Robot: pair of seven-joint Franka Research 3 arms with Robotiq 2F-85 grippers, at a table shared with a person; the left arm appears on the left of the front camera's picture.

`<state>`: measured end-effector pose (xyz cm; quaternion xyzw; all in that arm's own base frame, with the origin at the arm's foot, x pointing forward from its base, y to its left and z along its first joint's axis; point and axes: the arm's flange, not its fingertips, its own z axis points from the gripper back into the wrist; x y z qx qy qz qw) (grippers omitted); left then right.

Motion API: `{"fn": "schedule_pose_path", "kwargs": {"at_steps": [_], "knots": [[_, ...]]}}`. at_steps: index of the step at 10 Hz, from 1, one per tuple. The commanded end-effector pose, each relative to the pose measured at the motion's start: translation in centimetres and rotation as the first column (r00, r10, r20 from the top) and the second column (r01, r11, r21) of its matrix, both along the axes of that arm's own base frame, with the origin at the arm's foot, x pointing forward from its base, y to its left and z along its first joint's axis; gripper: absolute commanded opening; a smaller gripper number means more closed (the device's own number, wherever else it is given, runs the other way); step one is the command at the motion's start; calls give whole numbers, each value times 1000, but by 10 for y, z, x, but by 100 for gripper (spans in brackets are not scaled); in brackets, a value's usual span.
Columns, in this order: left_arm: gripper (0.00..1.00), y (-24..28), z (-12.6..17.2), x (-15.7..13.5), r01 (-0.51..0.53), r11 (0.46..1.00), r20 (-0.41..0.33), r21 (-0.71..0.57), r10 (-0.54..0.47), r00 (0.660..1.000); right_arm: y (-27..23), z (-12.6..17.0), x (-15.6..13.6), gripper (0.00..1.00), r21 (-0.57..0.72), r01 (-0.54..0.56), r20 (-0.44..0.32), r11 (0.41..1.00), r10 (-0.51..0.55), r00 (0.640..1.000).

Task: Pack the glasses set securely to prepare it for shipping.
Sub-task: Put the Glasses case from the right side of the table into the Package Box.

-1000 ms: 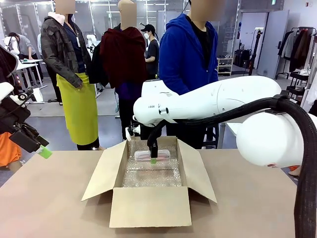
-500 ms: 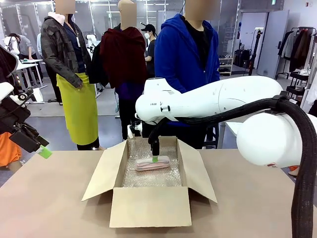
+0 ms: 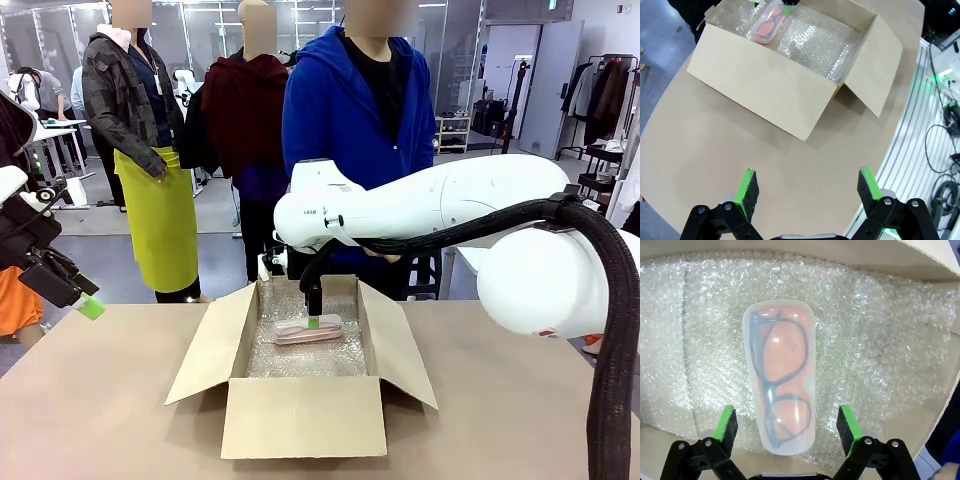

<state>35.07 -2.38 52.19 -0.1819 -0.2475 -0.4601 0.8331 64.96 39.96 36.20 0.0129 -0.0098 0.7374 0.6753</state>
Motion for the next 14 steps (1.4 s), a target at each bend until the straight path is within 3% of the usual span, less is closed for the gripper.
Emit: {"fn": "schedule_pose_path", "kwargs": {"at_steps": [1, 7, 10, 14], "knots": [[100, 3, 2, 0, 29, 999, 3, -23, -29, 1000, 2, 1, 0, 100, 1, -4, 7, 1000, 4, 1000], [100, 3, 2, 0, 29, 999, 3, -23, -29, 1000, 0, 0, 0, 100, 0, 0, 0, 1000, 0, 1000], [100, 3, 2, 0, 29, 999, 3, -23, -29, 1000, -15, 63, -40, 100, 24, 60, -20, 998, -59, 998], [100, 3, 2, 0, 29, 999, 3, -23, -29, 1000, -78, 90, -88, 100, 218, 196, -41, 956, -192, 981]]}}
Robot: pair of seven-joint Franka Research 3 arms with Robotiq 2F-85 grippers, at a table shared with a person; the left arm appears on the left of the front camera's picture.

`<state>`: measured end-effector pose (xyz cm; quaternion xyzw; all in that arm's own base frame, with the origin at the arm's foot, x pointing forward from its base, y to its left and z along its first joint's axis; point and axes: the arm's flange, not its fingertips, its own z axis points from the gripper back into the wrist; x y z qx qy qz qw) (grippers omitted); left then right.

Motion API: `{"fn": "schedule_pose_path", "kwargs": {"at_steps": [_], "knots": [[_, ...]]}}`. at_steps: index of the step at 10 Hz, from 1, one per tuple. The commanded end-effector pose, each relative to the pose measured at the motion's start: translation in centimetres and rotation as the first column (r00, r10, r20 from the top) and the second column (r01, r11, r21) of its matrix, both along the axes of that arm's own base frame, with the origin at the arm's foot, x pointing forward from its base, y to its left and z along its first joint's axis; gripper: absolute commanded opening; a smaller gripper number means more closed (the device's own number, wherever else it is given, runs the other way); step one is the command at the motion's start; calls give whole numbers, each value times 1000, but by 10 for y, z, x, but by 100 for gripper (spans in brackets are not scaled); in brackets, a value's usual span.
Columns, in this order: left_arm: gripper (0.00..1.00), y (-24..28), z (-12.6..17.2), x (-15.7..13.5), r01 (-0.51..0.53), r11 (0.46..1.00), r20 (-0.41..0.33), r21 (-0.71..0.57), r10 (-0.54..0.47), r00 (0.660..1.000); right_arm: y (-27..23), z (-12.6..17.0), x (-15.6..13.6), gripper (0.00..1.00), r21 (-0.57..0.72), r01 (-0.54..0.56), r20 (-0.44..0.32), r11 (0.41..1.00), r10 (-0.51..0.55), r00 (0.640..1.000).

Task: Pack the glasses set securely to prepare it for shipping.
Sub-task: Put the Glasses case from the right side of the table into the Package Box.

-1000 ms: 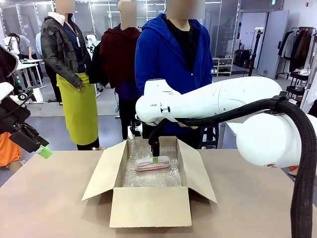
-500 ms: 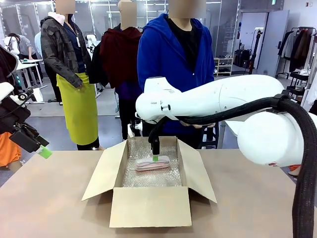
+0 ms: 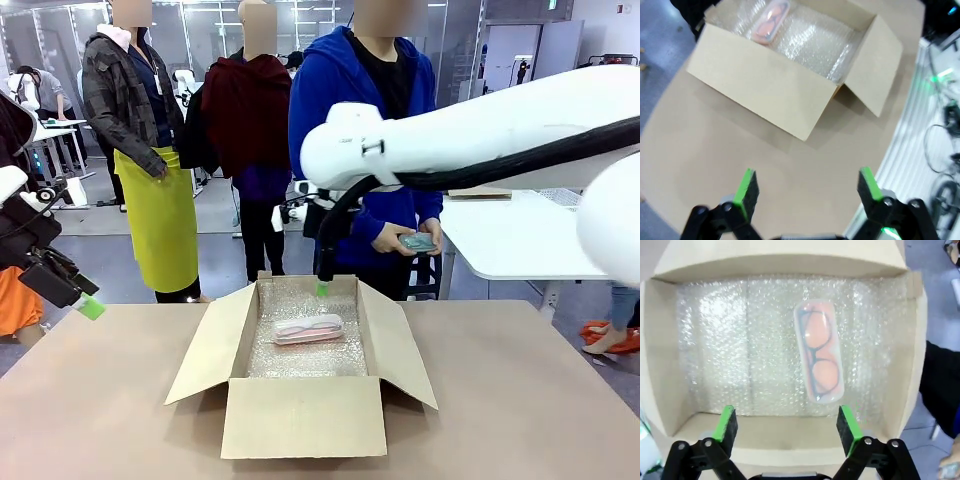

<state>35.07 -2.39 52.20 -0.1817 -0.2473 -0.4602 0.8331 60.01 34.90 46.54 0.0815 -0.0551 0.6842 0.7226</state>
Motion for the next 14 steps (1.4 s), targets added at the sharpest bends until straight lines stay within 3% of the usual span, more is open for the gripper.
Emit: {"fn": "schedule_pose_path", "kwargs": {"at_steps": [1, 3, 4, 6, 9, 11, 13, 14], "knots": [[100, 3, 2, 0, 29, 999, 3, -23, -29, 1000, -39, -8, -48, 100, 63, 102, 36, 993, -104, 994], [100, 3, 2, 0, 29, 999, 3, -23, -29, 1000, -72, 6, -77, 100, 138, 221, 42, 966, -228, 973], [100, 3, 2, 0, 29, 999, 3, -23, -29, 1000, -96, 9, -102, 100, 226, 347, 9, 910, -358, 934], [100, 3, 2, 0, 29, 999, 3, -23, -29, 1000, -141, 18, -154, 100, 282, 514, 21, 810, -541, 841], [100, 3, 2, 0, 29, 999, 3, -23, -29, 1000, -191, 25, -224, 100, 244, 745, -25, 621, -764, 645], [100, 3, 2, 0, 29, 999, 3, -23, -29, 1000, -229, 32, -263, 100, 228, 857, -61, 462, -872, 486], [100, 3, 2, 0, 29, 999, 3, -23, -29, 1000, -258, 36, -297, 100, 234, 912, -53, 337, -932, 358], [100, 3, 2, 0, 29, 999, 3, -23, -29, 1000, -260, 36, -307, 100, 227, 923, -30, 309, -946, 324]]}}
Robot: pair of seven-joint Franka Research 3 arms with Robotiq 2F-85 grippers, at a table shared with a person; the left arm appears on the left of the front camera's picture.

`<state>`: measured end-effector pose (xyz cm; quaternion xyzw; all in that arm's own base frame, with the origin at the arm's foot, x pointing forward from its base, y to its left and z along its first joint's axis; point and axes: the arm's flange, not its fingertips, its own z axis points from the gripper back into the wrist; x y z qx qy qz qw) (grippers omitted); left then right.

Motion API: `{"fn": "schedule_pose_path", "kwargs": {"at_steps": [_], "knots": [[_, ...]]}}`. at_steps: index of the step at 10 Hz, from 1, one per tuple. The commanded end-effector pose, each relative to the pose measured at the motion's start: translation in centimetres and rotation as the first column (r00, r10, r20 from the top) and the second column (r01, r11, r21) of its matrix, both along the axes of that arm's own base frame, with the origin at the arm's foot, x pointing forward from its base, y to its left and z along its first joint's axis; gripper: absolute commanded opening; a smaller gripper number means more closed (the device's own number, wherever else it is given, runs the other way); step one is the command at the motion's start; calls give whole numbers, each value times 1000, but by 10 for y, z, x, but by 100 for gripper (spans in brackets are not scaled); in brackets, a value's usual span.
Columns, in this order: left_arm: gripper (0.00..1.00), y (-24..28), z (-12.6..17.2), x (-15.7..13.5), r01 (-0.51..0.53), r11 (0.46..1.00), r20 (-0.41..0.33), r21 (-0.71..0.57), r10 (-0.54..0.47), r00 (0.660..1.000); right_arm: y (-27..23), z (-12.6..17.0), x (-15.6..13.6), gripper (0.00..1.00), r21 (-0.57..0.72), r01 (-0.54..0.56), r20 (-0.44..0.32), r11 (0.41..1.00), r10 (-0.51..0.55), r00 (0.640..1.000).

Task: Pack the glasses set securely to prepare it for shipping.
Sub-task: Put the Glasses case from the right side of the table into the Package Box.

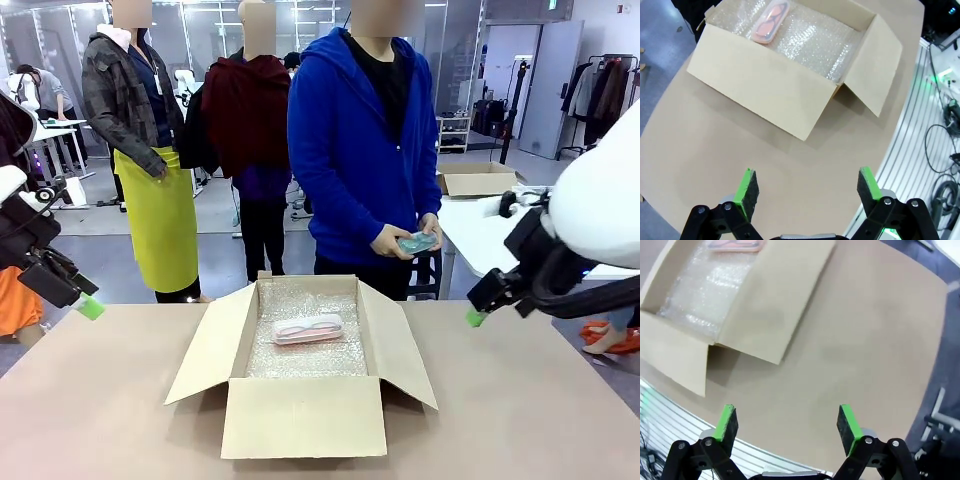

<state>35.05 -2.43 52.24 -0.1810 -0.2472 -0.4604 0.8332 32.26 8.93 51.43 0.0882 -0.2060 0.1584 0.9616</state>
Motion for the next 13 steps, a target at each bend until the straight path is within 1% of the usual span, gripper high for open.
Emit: {"fn": "schedule_pose_path", "kwargs": {"at_steps": [1, 2, 3, 13], "knots": [[100, 3, 2, 0, 29, 999, 3, -24, -29, 1000, 0, -14, -32, 100, -56, 66, 7, 996, -66, 998], [100, 3, 2, 0, 29, 999, 3, -24, -29, 1000, 1, -16, -27, 100, -75, 25, 27, 997, -23, 999], [100, 3, 2, 0, 29, 999, 3, -24, -29, 1000, -3, 7, -6, 100, -19, 33, 8, 999, -33, 999], [100, 3, 2, 0, 29, 999, 3, -24, -29, 1000, -3, 7, -6, 100, -19, 33, 8, 999, -33, 999]]}}
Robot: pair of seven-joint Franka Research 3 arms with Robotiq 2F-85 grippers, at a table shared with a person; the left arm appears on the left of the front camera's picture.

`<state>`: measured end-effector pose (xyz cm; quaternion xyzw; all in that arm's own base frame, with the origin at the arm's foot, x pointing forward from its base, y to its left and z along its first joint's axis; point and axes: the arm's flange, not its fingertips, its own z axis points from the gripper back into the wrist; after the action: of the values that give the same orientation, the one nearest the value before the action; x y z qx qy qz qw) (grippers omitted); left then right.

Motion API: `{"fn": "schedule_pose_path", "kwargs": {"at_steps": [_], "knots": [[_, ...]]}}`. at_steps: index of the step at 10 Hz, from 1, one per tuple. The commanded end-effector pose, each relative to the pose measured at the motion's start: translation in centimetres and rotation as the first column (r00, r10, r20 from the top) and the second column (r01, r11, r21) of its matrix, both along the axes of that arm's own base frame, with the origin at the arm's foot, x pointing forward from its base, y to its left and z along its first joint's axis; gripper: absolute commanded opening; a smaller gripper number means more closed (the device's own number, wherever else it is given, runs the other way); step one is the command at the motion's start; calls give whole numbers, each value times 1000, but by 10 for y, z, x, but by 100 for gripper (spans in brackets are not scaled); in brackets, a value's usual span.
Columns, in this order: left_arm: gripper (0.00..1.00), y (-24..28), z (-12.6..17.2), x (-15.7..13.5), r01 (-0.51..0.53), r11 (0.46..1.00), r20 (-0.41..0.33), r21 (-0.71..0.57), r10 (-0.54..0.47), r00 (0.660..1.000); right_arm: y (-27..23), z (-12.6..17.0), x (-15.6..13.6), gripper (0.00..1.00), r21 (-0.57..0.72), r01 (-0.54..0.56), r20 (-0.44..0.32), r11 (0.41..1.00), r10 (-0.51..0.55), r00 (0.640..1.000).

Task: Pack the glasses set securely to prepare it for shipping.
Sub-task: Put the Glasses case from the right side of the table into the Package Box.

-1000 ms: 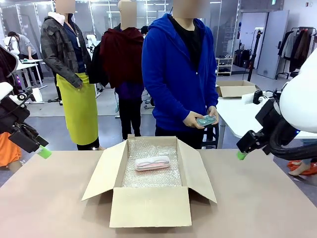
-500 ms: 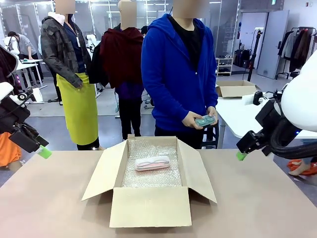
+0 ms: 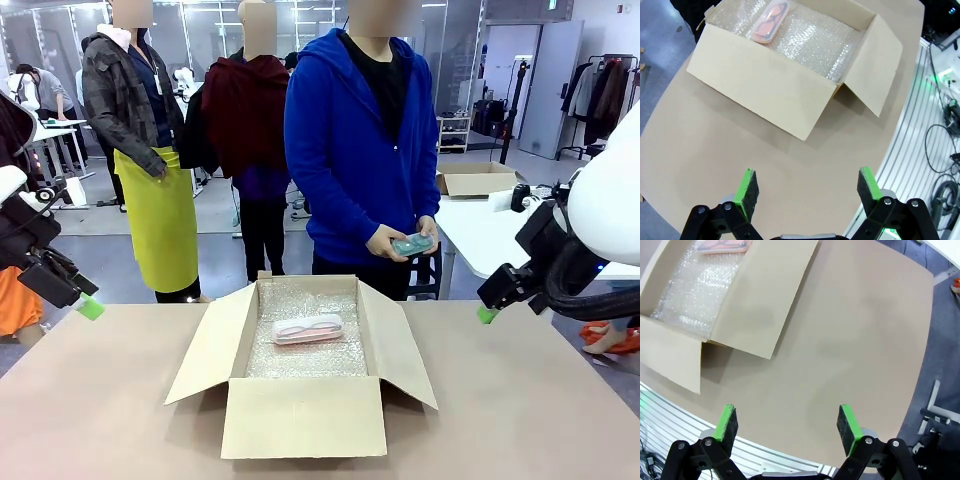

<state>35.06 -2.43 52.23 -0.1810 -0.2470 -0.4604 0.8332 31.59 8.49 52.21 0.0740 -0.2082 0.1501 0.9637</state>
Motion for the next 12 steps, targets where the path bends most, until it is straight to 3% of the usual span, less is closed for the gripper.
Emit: {"fn": "schedule_pose_path", "kwargs": {"at_steps": [1, 12], "knots": [[100, 3, 2, 0, 29, 999, 3, -25, -29, 1000, 1, 0, 0, 100, 5, 10, 2, 1000, -10, 1000], [100, 3, 2, 0, 29, 999, 3, -25, -29, 1000, 1, 0, 0, 100, 5, 10, 2, 1000, -10, 1000]]}}
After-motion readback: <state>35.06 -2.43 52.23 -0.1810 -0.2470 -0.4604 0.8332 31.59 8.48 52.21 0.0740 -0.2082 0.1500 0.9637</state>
